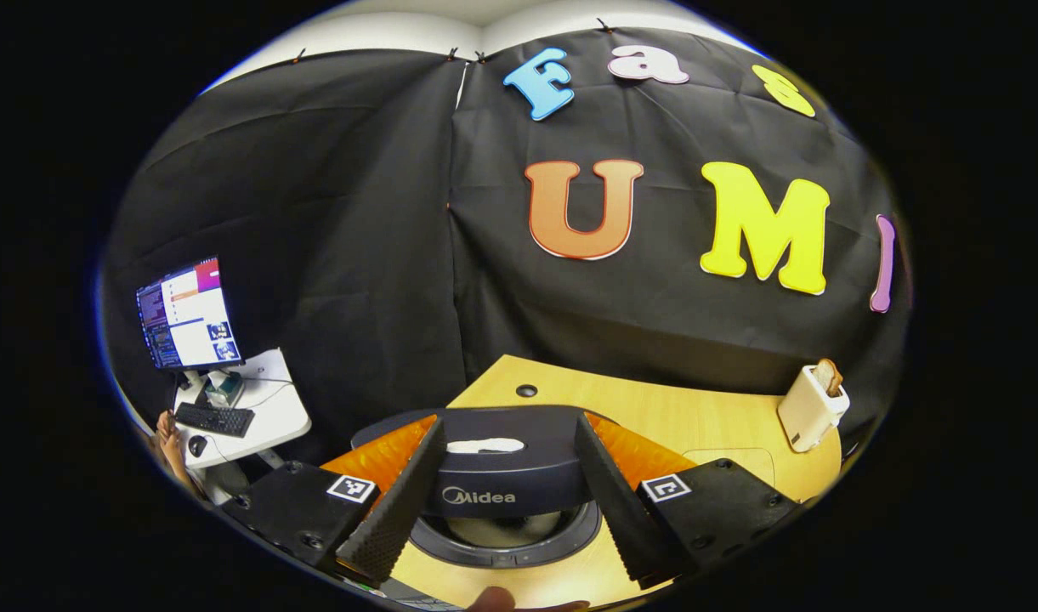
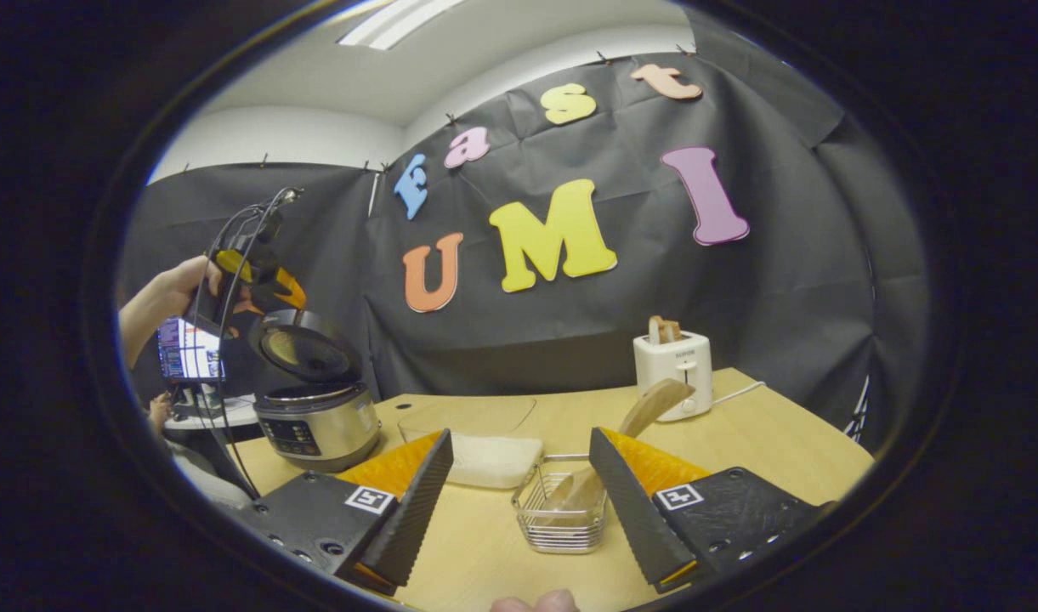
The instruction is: Close the left gripper, press the button to open the rice cooker; take a wooden spoon from the chopstick holder with the right hand, scoop a spoonful of rice and pour it into the rice cooker, then put the wooden spoon back into the chopstick holder.
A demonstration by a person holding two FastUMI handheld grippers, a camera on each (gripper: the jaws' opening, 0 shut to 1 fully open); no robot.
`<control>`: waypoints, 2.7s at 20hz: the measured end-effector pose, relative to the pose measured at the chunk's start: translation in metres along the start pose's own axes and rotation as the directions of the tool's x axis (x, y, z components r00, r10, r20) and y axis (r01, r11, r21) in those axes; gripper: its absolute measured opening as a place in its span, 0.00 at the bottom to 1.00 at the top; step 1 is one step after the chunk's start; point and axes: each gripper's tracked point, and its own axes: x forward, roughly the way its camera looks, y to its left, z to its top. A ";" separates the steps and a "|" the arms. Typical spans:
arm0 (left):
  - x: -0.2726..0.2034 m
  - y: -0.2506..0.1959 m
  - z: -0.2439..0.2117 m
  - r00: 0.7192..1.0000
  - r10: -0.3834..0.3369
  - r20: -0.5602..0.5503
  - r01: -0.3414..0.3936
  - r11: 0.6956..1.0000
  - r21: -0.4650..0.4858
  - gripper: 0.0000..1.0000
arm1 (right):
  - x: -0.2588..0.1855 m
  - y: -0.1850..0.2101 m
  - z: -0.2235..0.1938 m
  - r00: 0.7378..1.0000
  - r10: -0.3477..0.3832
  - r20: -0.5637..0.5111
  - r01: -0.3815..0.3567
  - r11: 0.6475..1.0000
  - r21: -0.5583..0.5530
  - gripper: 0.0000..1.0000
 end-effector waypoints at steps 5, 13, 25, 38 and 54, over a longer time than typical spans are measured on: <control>-0.007 -0.006 -0.044 1.000 -0.008 -0.012 0.008 1.000 0.003 0.98 | -0.005 -0.001 -0.002 1.000 -0.006 0.002 0.006 1.000 -0.022 0.95; 0.001 -0.009 -0.099 1.000 -0.003 -0.017 0.003 1.000 -0.002 0.98 | -0.006 0.009 -0.009 1.000 -0.001 0.002 0.001 0.998 -0.068 0.91; 0.005 -0.008 -0.114 1.000 0.002 0.017 -0.002 1.000 0.024 0.98 | 0.002 0.010 -0.016 1.000 0.007 -0.011 -0.007 0.998 -0.063 0.95; 0.003 -0.007 -0.124 0.997 -0.034 0.067 0.031 0.998 0.047 0.95 | 0.008 0.014 -0.027 0.999 0.016 -0.034 -0.017 0.999 -0.044 0.96; 0.004 -0.005 -0.128 0.982 -0.114 0.153 0.111 0.993 0.030 0.89 | 0.009 0.030 -0.034 0.999 0.026 -0.047 -0.028 0.999 -0.038 0.95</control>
